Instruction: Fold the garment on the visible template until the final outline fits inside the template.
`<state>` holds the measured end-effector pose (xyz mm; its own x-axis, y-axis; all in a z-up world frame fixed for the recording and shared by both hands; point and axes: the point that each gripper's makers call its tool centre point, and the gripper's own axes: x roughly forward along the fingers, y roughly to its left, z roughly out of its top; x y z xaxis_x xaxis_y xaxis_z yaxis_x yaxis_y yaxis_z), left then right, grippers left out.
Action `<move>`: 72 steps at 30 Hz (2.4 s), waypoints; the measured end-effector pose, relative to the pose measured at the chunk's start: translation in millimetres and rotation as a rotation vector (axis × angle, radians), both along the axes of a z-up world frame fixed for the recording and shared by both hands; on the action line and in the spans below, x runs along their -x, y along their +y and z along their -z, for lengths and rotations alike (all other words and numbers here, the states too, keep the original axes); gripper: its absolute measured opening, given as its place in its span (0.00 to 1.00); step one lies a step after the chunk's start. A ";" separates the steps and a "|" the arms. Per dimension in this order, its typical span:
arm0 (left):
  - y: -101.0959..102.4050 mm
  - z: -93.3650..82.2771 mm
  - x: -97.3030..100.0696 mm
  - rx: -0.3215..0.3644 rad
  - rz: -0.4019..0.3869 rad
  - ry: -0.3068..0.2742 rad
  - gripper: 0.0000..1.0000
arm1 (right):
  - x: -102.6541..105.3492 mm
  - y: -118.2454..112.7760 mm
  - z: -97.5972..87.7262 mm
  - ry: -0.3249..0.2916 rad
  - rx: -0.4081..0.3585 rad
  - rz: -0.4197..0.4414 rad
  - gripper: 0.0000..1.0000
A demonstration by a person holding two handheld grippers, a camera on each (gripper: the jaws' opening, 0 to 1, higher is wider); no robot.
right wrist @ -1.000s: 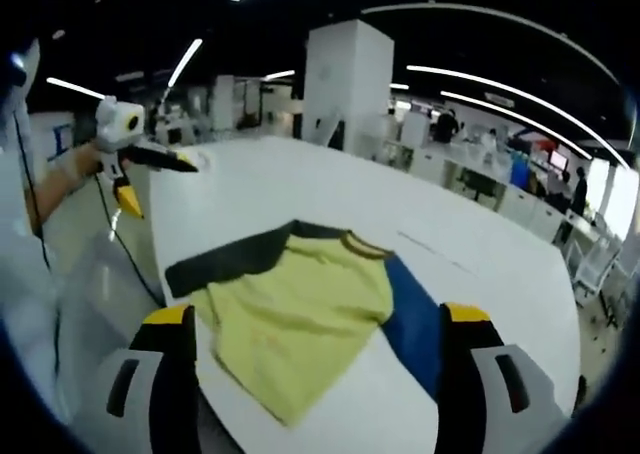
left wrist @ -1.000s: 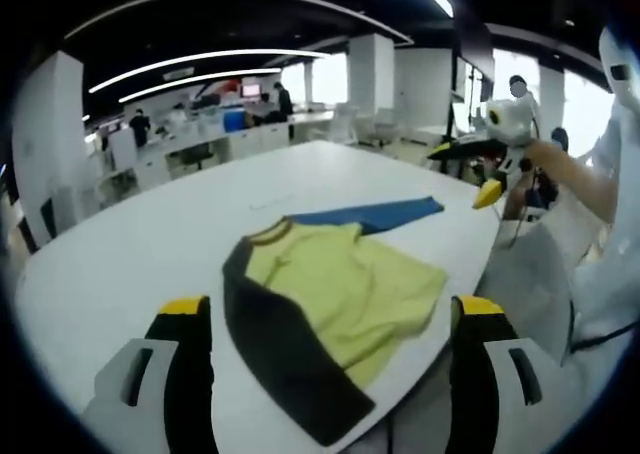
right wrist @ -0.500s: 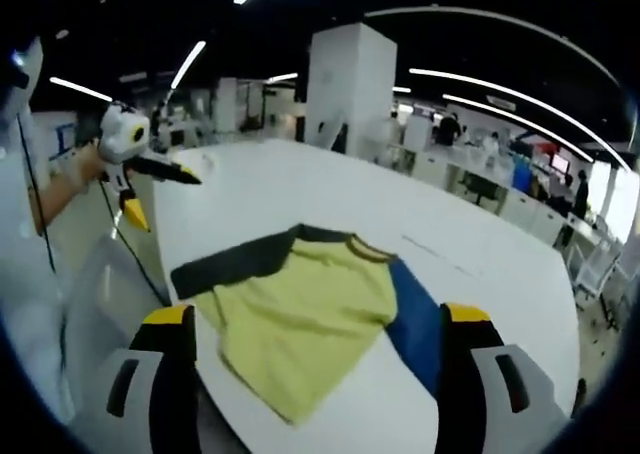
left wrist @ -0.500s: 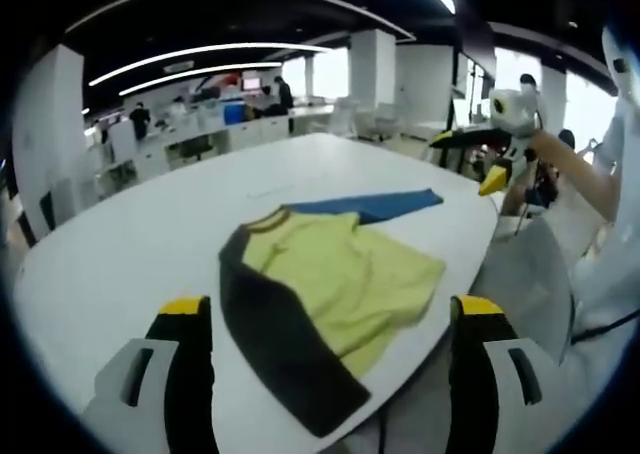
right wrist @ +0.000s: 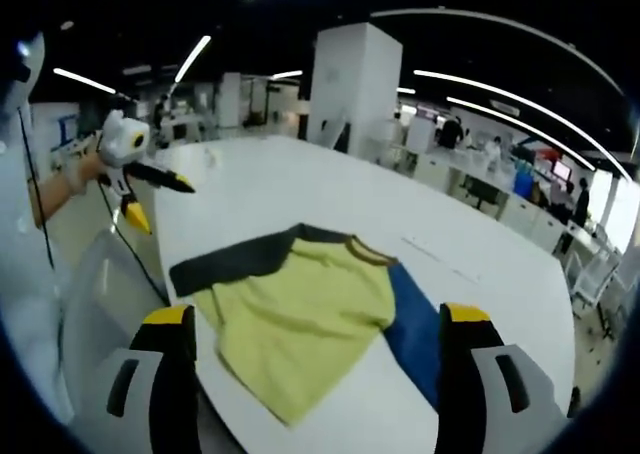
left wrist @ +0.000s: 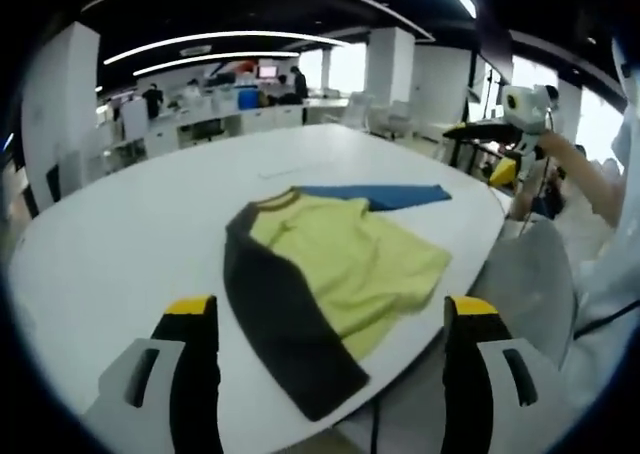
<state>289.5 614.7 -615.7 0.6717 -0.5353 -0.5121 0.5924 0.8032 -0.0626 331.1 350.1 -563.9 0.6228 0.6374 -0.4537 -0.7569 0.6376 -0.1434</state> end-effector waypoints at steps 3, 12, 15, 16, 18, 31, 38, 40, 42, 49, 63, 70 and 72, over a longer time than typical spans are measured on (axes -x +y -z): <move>3.2 6.7 2.6 -0.007 -0.012 0.021 0.88 | -0.5 1.4 -0.3 -0.003 0.003 -0.005 1.00; 9.2 26.1 10.6 0.002 -0.030 0.072 0.75 | 1.6 2.3 1.6 0.006 -0.008 -0.009 1.00; 11.2 32.3 12.4 0.016 -0.043 0.097 0.71 | 0.8 0.7 2.8 0.006 -0.006 -0.005 1.00; 12.2 34.7 13.1 0.019 -0.045 0.103 0.70 | 0.5 -0.3 3.8 0.006 -0.001 -0.003 1.00; 15.1 39.4 13.7 0.023 -0.058 0.118 0.67 | 0.5 -1.0 4.6 0.006 0.001 -0.001 1.00; 23.3 74.7 24.3 0.056 -0.072 0.236 0.49 | 3.0 -1.2 6.2 0.007 -0.005 -0.001 1.00; 30.7 92.0 27.8 0.090 -0.119 0.300 0.38 | 3.1 -2.3 7.8 0.009 0.002 0.002 1.00; 32.7 96.4 28.7 0.109 -0.131 0.318 0.34 | 3.4 -2.1 9.0 0.013 0.005 0.002 1.00; 34.8 99.6 28.6 0.113 -0.142 0.323 0.31 | 3.6 -1.7 9.1 0.013 0.003 0.001 1.00; 38.1 111.8 31.7 0.127 -0.170 0.365 0.27 | 4.4 -1.2 9.3 0.014 0.004 0.000 1.00; 39.3 132.8 37.9 0.102 -0.183 0.444 0.22 | 6.0 -2.7 9.5 0.017 0.004 0.003 1.00; 42.8 139.7 35.0 0.055 -0.189 0.464 0.15 | 6.2 -1.2 9.3 0.020 0.002 -0.002 1.00; 41.3 139.3 33.8 0.058 -0.185 0.467 0.14 | 6.1 -1.0 8.3 0.016 0.002 -0.004 1.00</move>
<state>255.6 656.0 -755.1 0.4644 -0.4659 -0.7532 0.3388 0.8792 -0.3349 325.1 349.1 -572.2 0.6130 0.6385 -0.4653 -0.7615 0.6345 -0.1325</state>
